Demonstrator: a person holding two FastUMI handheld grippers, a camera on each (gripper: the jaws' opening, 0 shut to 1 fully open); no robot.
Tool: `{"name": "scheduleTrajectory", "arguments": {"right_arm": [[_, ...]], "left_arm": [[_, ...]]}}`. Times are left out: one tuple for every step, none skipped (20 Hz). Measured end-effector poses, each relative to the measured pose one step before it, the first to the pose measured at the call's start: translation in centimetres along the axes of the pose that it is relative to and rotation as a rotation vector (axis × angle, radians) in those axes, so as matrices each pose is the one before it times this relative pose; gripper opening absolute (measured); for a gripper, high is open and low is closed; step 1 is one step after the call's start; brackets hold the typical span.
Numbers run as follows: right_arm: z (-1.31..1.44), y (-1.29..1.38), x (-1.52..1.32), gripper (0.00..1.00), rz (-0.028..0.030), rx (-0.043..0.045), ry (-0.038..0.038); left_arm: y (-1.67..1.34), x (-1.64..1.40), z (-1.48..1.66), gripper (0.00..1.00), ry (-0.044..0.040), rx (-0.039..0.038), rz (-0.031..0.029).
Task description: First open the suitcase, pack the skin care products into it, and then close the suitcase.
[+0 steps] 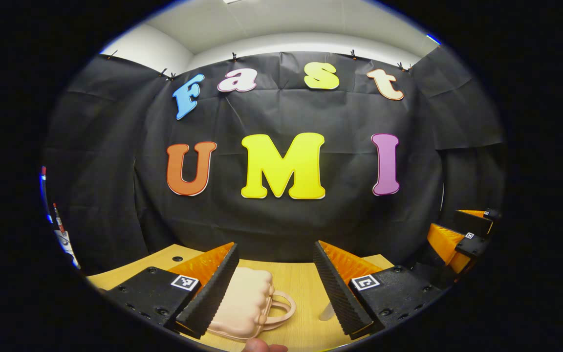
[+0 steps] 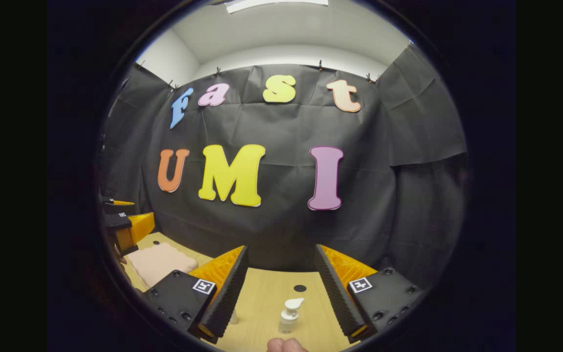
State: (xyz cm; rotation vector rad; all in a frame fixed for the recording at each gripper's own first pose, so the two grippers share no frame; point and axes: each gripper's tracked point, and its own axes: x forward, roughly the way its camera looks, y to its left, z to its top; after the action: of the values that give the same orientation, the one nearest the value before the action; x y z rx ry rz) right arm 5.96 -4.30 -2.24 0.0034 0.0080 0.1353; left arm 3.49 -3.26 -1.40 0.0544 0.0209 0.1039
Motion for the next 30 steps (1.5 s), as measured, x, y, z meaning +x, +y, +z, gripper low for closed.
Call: {"name": "scheduleTrajectory", "arguments": {"right_arm": [[-0.452, -0.193, -0.039, 0.8, -0.00755, 0.0042, 0.00686], [-0.474, 0.056, -0.053, 0.8, 0.00071, 0.00833, 0.01225], [-0.47, 0.4, -0.155, 0.8, 0.0023, 0.00035, 0.0148], [-0.395, 0.257, -0.303, 0.8, 0.00518, -0.00098, 0.00988], [-0.141, 0.247, -0.295, 0.81, 0.00039, -0.00425, 0.00193], [-0.2, 0.078, -0.235, 0.81, -0.01003, -0.00598, 0.00264], [-0.253, 0.064, -0.288, 0.81, -0.01058, -0.00103, 0.00751], [-0.321, 0.174, -0.287, 0.81, -0.00956, -0.00003, 0.00752], [-0.065, 0.021, -0.286, 0.81, -0.01376, -0.00241, 0.00107], [-0.259, 0.047, -0.2, 0.81, -0.01388, -0.00384, 0.00215], [-0.562, 0.075, -0.103, 0.81, -0.01528, -0.00353, 0.01784], [-0.703, 0.241, -0.291, 0.8, -0.00831, 0.00236, 0.01719], [-0.507, 0.229, -0.116, 0.8, -0.00354, 0.00325, 0.01221], [-0.526, 0.168, -0.077, 0.8, -0.00621, -0.00834, 0.01059], [-0.613, 0.046, 0.037, 0.81, -0.00663, -0.01349, 0.01347], [-0.486, 0.024, -0.051, 0.81, -0.00069, -0.00508, 0.01408], [-0.427, -0.09, -0.118, 0.81, 0.00018, 0.00197, 0.01085], [-0.423, -0.095, 0.017, 0.81, -0.00307, -0.00116, 0.01058], [-0.435, -0.134, 0.099, 0.8, -0.00279, -0.00467, 0.01119], [-0.35, -0.269, 0.17, 0.81, -0.00251, -0.00814, 0.00683], [-0.246, -0.489, 0.067, 0.81, -0.0049, -0.00881, 0.00413], [-0.214, -0.472, -0.001, 0.8, -0.00538, -0.00677, 0.00219], [-0.291, -0.765, 0.196, 0.81, -0.00938, -0.0049, 0.0041], [-0.229, -0.743, 0.168, 0.81, -0.00892, -0.00054, 0.00506], [-0.21, -0.752, 0.263, 0.8, -0.00907, 0.00275, 0.00707], [-0.374, -0.741, 0.064, 0.81, -0.00841, 0.00162, 0.00765], [-0.239, -0.742, 0.211, 0.81, -0.01001, -0.00263, 0.00768], [-0.154, -0.495, 0.057, 0.81, -0.00495, -0.00782, 0.00121], [0.006, -0.471, 0.134, 0.81, -0.00458, -0.00871, -0.00289], [-0.076, -0.269, 0.076, 0.81, -0.00079, -0.00486, -0.00091]], "left_arm": [[0.006, 0.003, 0.032, 0.97, -0.00134, 0.00904, 0.00138], [0.197, 0.182, -0.196, 0.97, 0.00127, 0.00246, 0.00107], [-0.006, -0.168, -0.242, 0.97, 0.00784, -0.00524, 0.00128], [-0.08, -0.229, -0.147, 0.97, 0.0058, -0.00151, -0.00368], [0.014, -0.161, -0.194, 0.97, 0.00644, 0.0017, -0.00706], [-0.022, 0.041, -0.046, 0.97, 0.0051, 0.00155, -0.01121], [0.025, 0.128, -0.174, 0.97, 0.00495, 0.00561, -0.01646], [0.109, 0.16, -0.045, 0.98, -0.0013, 0.01036, -0.01285], [0.067, -0.058, -0.06, 0.98, -0.0058, 0.00955, -0.01399], [-0.047, 0.165, -0.362, 0.98, -0.00147, 0.00621, -0.01837], [-0.056, 0.1, -0.724, 0.98, 0.01316, 0.00964, -0.02084], [-0.094, -0.174, -1.105, 0.97, 0.02245, 0.00421, -0.02096], [0.041, -0.112, -0.725, 0.98, 0.0115, 0.0018, -0.00841], [-0.086, -0.165, -0.965, 0.98, 0.0164, 0.00158, -0.01098], [-0.382, 0.056, -1.123, 0.98, 0.02447, 0.00538, -0.01446], [-0.217, 0.132, -1.065, 0.98, 0.02809, 0.01562, -0.01483], [-0.377, 0.277, -1.094, 0.98, 0.02461, 0.02784, -0.01243], [-0.064, 0.271, -0.912, 0.98, 0.02362, 0.04358, -0.00405], [-0.153, 0.524, -1.257, 0.98, 0.02587, 0.04862, -0.00765], [-0.177, 0.517, -1.104, 1.0, 0.02207, 0.05525, -0.00716], [-0.454, 0.682, -1.087, 1.0, 0.02151, 0.05723, -0.01389], [-0.6, 0.969, -1.157, 1.0, 0.03177, 0.05792, -0.02322], [-0.709, 0.892, -1.341, 1.0, 0.05133, 0.06046, -0.03134], [-0.802, 0.91, -1.204, 1.0, 0.04584, 0.06366, -0.03208], [-0.275, 0.746, -0.913, 1.0, 0.02944, 0.06935, -0.00898], [0.018, 0.756, -0.771, 0.98, 0.03013, 0.07934, -0.002], [-0.029, 0.704, -0.906, 0.98, 0.04071, 0.07194, -0.01279], [-0.507, 0.706, -0.56, 0.98, 0.02813, 0.05602, -0.01332], [-0.296, 0.874, -0.727, 0.97, 0.024, 0.04042, -0.00987], [-0.186, 0.655, -0.536, 0.96, 0.02258, 0.02462, -0.01139]]}}
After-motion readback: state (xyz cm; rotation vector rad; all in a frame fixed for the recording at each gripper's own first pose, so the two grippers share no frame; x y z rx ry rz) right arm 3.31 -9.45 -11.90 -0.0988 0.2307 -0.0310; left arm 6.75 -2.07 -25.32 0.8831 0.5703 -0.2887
